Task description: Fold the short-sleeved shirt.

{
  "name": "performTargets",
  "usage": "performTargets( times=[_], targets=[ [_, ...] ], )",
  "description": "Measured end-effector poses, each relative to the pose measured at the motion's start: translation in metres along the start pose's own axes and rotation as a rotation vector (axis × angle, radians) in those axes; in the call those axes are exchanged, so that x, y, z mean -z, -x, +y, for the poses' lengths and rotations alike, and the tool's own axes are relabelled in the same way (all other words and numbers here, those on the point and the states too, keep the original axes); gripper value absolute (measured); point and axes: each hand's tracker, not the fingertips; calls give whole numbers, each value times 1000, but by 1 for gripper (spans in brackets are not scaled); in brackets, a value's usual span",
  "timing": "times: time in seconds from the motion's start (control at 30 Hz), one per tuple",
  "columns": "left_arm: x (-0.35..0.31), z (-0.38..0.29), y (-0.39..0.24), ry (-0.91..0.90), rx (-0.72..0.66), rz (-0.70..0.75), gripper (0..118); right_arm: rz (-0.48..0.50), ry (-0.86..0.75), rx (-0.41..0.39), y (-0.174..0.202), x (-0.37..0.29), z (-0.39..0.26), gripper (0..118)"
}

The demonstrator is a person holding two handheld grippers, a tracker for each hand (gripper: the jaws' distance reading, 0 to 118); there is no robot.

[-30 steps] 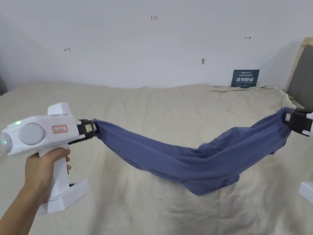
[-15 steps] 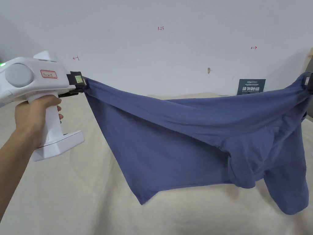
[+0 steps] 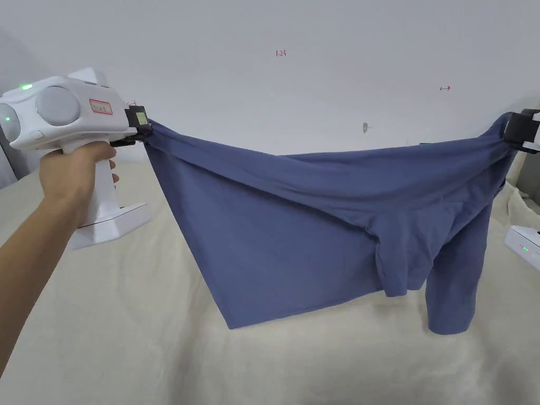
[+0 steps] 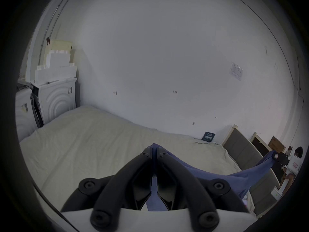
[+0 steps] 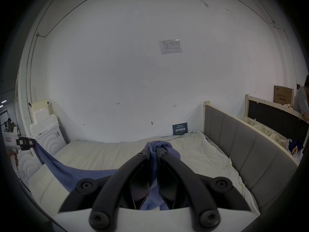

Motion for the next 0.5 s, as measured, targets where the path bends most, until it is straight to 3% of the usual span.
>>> performTargets(
  times=[0.3, 0.5],
  targets=[
    [23, 1, -3, -35, 55, 23, 2, -24, 58, -61, 7, 44, -34, 5],
    [58, -45, 12, 62, 83, 51, 2, -39, 168, -35, 0, 64, -92, 5]
  ],
)
